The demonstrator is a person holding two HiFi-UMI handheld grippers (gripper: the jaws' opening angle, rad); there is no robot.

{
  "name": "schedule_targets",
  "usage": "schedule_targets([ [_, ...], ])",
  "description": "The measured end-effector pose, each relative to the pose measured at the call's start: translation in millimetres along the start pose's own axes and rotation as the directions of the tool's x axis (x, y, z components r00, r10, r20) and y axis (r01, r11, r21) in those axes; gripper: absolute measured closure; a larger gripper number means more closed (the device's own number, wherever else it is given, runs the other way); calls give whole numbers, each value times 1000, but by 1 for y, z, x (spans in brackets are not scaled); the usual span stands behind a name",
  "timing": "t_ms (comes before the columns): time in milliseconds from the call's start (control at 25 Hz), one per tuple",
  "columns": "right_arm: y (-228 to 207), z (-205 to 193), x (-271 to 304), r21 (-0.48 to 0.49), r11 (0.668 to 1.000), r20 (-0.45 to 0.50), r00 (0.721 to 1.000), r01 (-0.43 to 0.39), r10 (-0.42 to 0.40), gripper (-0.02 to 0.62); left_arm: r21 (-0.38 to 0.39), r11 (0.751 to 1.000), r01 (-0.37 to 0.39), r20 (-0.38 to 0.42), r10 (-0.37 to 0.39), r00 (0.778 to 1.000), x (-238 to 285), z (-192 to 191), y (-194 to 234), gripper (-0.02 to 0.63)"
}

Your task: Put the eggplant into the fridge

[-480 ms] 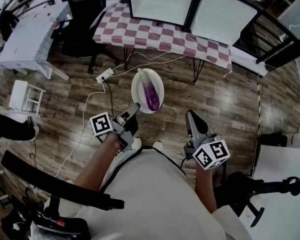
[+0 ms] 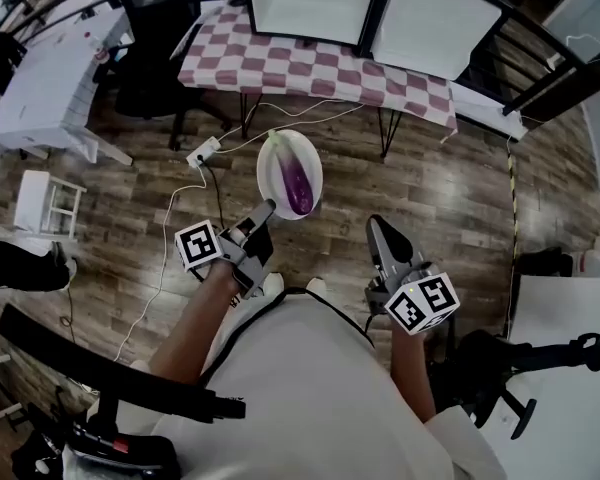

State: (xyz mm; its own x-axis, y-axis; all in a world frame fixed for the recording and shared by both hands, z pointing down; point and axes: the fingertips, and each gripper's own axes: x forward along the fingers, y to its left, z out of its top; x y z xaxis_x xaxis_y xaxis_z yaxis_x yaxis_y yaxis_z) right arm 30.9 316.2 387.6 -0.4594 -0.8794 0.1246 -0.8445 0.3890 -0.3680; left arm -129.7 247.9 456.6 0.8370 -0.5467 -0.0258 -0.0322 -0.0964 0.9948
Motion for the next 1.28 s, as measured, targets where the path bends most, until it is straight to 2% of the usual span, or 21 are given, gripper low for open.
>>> schedule_targets([
  [480, 16, -17, 5, 41, 999, -18, 1000, 21, -20, 588, 16, 1000, 3, -3, -3, 1000, -23, 8, 0, 581],
  [1280, 87, -50, 30, 22, 998, -34, 998, 54, -54, 588, 0, 1000, 10, -25, -10, 1000, -94, 41, 17, 580],
])
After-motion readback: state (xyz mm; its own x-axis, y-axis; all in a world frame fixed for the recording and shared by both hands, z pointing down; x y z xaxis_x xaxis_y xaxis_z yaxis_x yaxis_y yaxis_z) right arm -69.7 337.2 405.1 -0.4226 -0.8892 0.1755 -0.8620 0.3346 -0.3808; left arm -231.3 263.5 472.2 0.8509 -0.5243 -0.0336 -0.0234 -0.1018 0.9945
